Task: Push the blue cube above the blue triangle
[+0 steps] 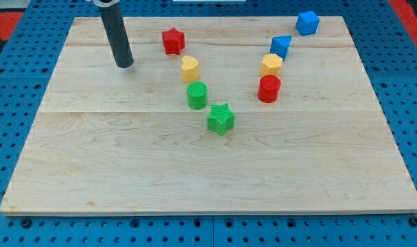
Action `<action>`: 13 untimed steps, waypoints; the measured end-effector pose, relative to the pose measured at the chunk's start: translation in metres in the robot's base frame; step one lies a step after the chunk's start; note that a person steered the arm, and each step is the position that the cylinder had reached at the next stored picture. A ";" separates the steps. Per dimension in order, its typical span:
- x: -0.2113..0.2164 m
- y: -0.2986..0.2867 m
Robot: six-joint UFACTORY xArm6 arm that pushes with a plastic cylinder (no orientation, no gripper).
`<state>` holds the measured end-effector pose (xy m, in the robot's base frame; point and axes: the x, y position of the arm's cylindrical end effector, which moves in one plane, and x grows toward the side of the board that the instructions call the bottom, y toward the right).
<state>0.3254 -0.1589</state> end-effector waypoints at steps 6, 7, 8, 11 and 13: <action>-0.040 0.195; -0.040 0.197; -0.058 0.202; -0.047 0.229; -0.045 0.246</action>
<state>0.2808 0.0870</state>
